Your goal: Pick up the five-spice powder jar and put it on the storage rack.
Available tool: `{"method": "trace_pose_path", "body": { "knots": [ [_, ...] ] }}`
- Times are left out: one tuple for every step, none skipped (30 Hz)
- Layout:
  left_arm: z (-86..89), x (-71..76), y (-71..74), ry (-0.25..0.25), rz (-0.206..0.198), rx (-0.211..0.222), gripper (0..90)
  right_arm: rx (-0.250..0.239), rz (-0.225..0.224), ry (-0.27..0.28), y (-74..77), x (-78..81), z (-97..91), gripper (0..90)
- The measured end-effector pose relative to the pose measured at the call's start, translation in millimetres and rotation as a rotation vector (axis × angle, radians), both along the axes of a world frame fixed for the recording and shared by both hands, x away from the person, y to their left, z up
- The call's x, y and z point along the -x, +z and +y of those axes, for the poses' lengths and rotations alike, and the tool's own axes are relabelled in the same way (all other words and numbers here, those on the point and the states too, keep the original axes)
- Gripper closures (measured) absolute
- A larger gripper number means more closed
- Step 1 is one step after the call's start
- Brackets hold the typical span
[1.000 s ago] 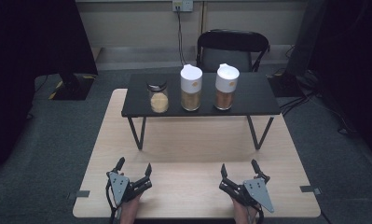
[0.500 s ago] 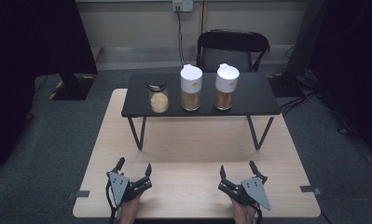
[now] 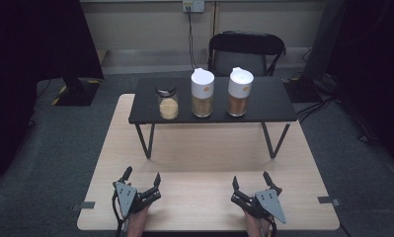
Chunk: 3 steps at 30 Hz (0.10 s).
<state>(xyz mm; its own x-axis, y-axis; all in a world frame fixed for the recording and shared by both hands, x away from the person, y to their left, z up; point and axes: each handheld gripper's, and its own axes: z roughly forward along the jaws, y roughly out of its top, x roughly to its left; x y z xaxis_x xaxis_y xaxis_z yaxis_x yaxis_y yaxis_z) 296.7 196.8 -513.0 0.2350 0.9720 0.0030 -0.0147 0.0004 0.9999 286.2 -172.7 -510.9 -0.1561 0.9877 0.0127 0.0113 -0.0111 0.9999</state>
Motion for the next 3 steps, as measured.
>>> {"method": "trace_pose_path", "body": {
  "knots": [
    [0.0,0.0,0.0,0.000,0.000,0.000,2.3,-0.003,-0.005,-0.002,-0.2,0.5,-0.1,0.0],
    [0.0,0.0,0.0,0.000,0.000,0.000,2.3,0.001,-0.009,-0.006,-0.4,0.8,0.3,0.0],
    [0.0,0.0,0.0,0.000,0.000,0.000,2.3,0.007,-0.009,-0.007,-0.4,0.8,1.1,0.0]
  ]
}}
